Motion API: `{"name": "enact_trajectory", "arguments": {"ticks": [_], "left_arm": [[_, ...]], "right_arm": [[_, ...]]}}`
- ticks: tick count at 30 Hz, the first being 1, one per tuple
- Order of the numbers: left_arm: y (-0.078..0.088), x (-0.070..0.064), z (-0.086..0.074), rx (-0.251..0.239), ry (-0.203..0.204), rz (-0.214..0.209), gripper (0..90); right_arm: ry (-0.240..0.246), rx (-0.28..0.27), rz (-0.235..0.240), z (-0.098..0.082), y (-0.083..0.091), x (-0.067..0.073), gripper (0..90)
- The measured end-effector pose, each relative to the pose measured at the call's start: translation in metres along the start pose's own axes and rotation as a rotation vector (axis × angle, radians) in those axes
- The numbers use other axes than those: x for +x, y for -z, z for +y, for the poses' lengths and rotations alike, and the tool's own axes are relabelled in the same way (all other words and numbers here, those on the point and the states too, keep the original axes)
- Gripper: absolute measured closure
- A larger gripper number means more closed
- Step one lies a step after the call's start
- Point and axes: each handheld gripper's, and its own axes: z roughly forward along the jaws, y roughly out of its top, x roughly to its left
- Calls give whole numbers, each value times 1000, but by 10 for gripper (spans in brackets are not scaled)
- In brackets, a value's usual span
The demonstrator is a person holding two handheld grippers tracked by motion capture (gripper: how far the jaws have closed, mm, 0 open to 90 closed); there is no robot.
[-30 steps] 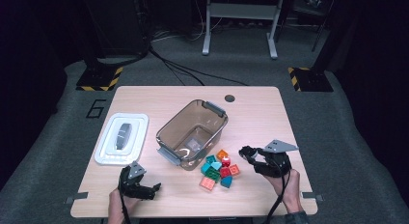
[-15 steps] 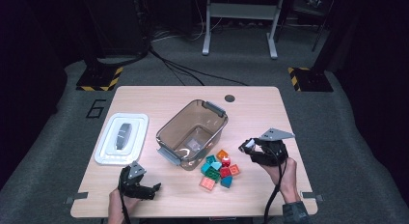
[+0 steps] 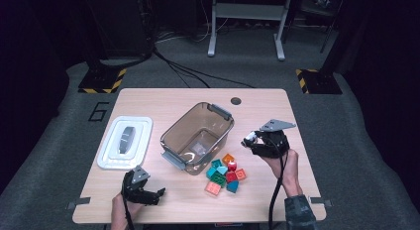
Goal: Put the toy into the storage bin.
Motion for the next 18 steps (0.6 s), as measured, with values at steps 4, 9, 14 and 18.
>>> {"name": "enact_trajectory", "arguments": {"ticks": [4, 9, 14, 18], "left_arm": [[0, 0, 0, 0, 1, 0, 1], [0, 0, 0, 0, 0, 0, 1], [0, 0, 0, -1, 1, 0, 1], [0, 0, 0, 3, 0, -4, 0]], "right_arm": [[2, -12, -1, 11, -2, -1, 478], [18, -16, -3, 24, -5, -1, 478], [20, -24, 0, 38, -9, 0, 478], [37, -29, 3, 48, -13, 1, 478]]}}
